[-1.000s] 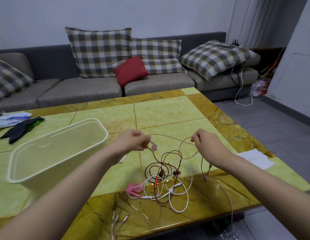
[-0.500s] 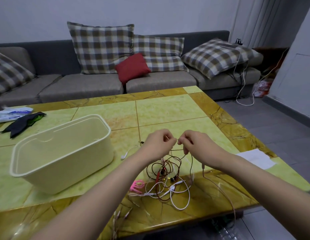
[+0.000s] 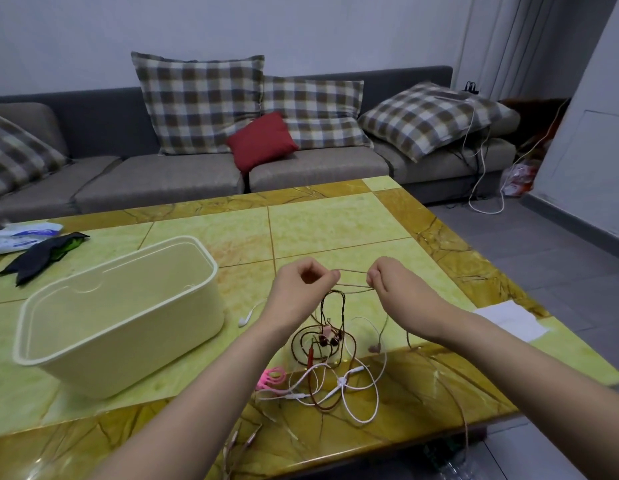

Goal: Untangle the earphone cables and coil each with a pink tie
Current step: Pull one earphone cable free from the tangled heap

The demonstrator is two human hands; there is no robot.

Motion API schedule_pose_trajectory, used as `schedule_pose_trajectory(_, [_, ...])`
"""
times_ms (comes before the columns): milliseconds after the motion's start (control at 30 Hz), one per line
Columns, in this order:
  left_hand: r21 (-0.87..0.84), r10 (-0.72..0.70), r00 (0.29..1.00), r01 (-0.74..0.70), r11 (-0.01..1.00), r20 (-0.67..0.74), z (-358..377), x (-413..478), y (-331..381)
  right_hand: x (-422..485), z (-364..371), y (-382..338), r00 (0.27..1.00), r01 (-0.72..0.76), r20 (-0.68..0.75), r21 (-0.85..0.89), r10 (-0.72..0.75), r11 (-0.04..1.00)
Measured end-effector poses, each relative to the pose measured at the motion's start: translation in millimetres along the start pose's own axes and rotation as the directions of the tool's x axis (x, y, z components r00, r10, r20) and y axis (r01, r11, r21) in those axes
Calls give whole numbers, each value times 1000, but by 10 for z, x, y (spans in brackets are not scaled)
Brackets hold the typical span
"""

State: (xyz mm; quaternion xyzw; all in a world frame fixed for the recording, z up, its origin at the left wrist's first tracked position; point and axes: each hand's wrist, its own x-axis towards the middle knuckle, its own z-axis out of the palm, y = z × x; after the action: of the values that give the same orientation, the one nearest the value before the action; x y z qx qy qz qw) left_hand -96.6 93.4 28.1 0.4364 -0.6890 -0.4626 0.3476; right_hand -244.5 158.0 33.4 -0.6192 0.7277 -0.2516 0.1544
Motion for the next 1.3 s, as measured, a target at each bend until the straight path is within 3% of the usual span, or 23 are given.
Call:
schedule_pose_trajectory(67, [-4, 35, 996, -35, 999, -87, 7, -7, 42, -19, 30, -2, 999, -46, 7, -21, 47, 999])
schedule_pose_trajectory(167, [228, 141, 978, -104, 968, -151, 14, -1, 6, -43, 71, -19, 995, -100, 16, -14, 100, 995])
schedule_pose_trajectory(267, [550, 162, 983, -86, 831, -91, -8, 37, -101, -25, 131, -39, 997, -75, 16, -64, 76, 995])
schedule_pose_trajectory(300, [584, 153, 986, -84, 807, -70, -6, 38, -132, -19, 168, -46, 997, -79, 17, -66, 80, 995])
schedule_pose_trajectory(467, [410, 157, 978, -89, 908, -136, -43, 62, -133, 14, 213, -53, 995, -96, -15, -58, 95, 994])
schedule_pose_trajectory(600, [122, -102, 985, 119, 985, -136, -98, 117, -75, -29, 215, -119, 997, -75, -1, -50, 75, 996])
schedule_pose_trajectory(700, [-135, -254, 965, 244, 960, -67, -121, 133, -41, -38, 241, -129, 998, -60, -15, -53, 59, 997])
schedule_pose_trajectory(800, [-302, -265, 964, 257, 918, 15, -133, 127, -23, -38, 228, -113, 997, -49, -58, -42, 46, 998])
schedule_pose_trajectory(1000, [-271, -261, 965, 260, 927, 35, -162, 117, -6, -22, 180, -176, 995, -86, -32, 181, 93, 980])
schedule_pose_trajectory(1167, [-46, -148, 989, 148, 988, 4, -186, 81, 7, -56, 192, -144, 997, -65, -30, 157, 71, 985])
schedule_pose_trajectory(1300, [-133, -145, 989, 142, 981, -12, -206, 119, -3, -51, 198, -148, 997, -57, -35, 126, 62, 990])
